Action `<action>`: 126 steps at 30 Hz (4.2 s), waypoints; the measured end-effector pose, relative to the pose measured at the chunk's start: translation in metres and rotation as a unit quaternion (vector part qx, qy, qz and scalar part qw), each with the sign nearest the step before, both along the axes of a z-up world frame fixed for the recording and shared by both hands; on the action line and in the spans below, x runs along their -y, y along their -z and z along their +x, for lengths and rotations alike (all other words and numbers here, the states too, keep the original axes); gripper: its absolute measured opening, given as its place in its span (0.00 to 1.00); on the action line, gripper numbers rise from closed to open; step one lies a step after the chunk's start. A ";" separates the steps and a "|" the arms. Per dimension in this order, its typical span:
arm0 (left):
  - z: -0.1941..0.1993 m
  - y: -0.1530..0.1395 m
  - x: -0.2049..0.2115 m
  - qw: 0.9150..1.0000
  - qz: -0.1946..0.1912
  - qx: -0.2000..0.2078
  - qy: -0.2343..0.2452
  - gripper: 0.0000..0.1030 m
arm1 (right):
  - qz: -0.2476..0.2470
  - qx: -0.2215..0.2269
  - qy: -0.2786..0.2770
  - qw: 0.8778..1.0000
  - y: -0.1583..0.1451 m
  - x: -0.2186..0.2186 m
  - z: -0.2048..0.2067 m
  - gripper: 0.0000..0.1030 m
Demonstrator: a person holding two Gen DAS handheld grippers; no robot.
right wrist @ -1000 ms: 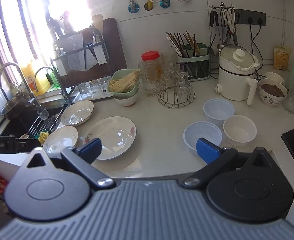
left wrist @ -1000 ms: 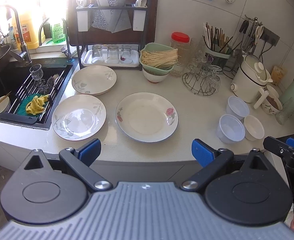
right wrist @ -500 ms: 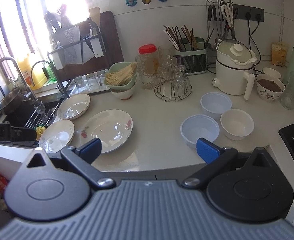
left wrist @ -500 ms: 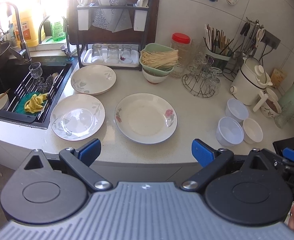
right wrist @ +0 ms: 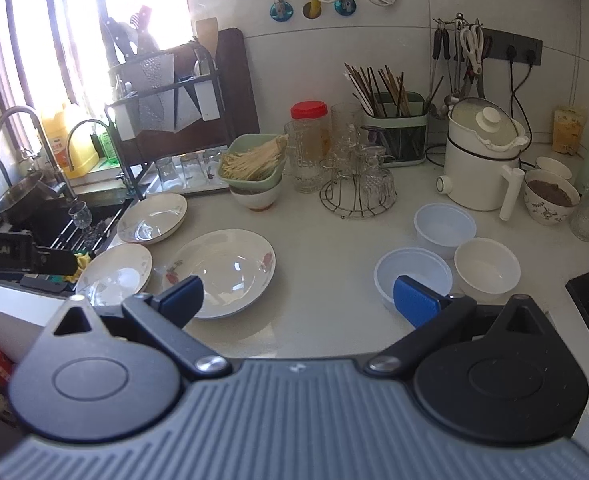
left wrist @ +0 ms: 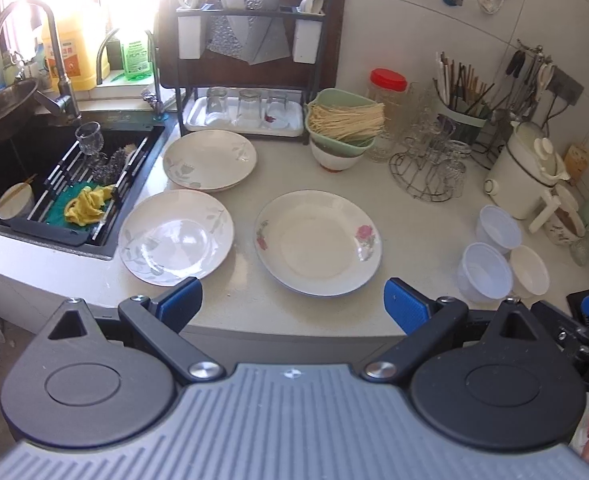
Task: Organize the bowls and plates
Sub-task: 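Move the left gripper to the grey-leaf plate rim and close on it, then lift the grey-leaf plate with the left gripper and carry it over the rose plate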
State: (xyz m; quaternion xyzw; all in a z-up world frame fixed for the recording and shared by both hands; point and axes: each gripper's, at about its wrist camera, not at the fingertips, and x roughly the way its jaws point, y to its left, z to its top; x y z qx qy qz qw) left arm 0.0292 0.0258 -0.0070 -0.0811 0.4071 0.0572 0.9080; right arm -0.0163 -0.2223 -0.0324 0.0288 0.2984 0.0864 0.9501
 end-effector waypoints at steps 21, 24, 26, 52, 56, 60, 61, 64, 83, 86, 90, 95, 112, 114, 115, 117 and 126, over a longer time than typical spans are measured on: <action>0.054 0.066 -0.089 0.986 0.070 -0.001 -0.155 0.96 | -0.072 0.071 -0.099 0.990 0.035 -0.090 0.107 1.00; 0.060 0.077 -0.103 0.984 0.053 0.001 -0.172 0.96 | -0.044 0.070 -0.133 0.988 0.036 -0.102 0.123 1.00; 0.061 0.085 -0.108 0.982 0.048 -0.001 -0.184 0.96 | -0.037 0.069 -0.149 0.986 0.038 -0.110 0.129 1.00; 0.109 0.140 -0.176 0.993 -0.001 -0.053 -0.104 0.96 | -0.020 0.002 -0.205 0.979 0.081 -0.191 0.116 1.00; 0.129 0.153 -0.203 0.994 -0.005 -0.066 -0.082 0.96 | -0.004 -0.014 -0.194 0.981 0.088 -0.211 0.126 1.00; 0.145 0.171 -0.231 0.994 -0.030 -0.083 -0.067 0.96 | 0.014 -0.026 -0.196 0.980 0.100 -0.229 0.134 1.00; 0.148 0.176 -0.238 0.994 -0.039 -0.085 -0.064 0.96 | 0.013 -0.029 -0.194 0.981 0.103 -0.234 0.136 1.00; 0.156 0.189 -0.254 0.991 -0.060 -0.104 -0.052 0.96 | 0.029 -0.046 -0.195 0.979 0.110 -0.245 0.142 0.99; 0.204 0.220 -0.317 0.981 -0.156 -0.109 0.033 0.91 | 0.050 -0.207 -0.099 0.972 0.161 -0.285 0.184 0.46; 0.212 0.224 -0.318 0.979 -0.163 -0.110 0.047 0.78 | 0.049 -0.215 -0.083 0.972 0.166 -0.287 0.191 0.38; 0.219 0.228 -0.319 0.974 -0.188 -0.115 0.061 0.53 | 0.058 -0.224 -0.058 0.971 0.170 -0.287 0.201 0.27; 0.221 0.227 -0.317 0.975 -0.174 -0.119 0.071 0.49 | 0.076 -0.235 -0.044 0.968 0.178 -0.285 0.207 0.24; 0.209 0.202 -0.320 0.968 -0.202 -0.120 0.088 0.48 | 0.109 -0.220 -0.049 0.968 0.155 -0.275 0.201 0.25; 0.209 0.196 -0.317 0.968 -0.201 -0.118 0.094 0.48 | 0.113 -0.213 -0.045 0.970 0.149 -0.271 0.197 0.25; 0.209 0.193 -0.315 0.968 -0.203 -0.115 0.096 0.48 | 0.118 -0.209 -0.044 0.970 0.147 -0.268 0.195 0.25; 0.207 0.187 -0.314 0.966 -0.214 -0.111 0.094 0.48 | 0.133 -0.202 -0.041 0.969 0.142 -0.261 0.193 0.25; 0.206 0.166 -0.274 0.964 -0.211 -0.113 0.113 0.48 | 0.132 -0.187 -0.043 0.973 0.132 -0.228 0.193 0.25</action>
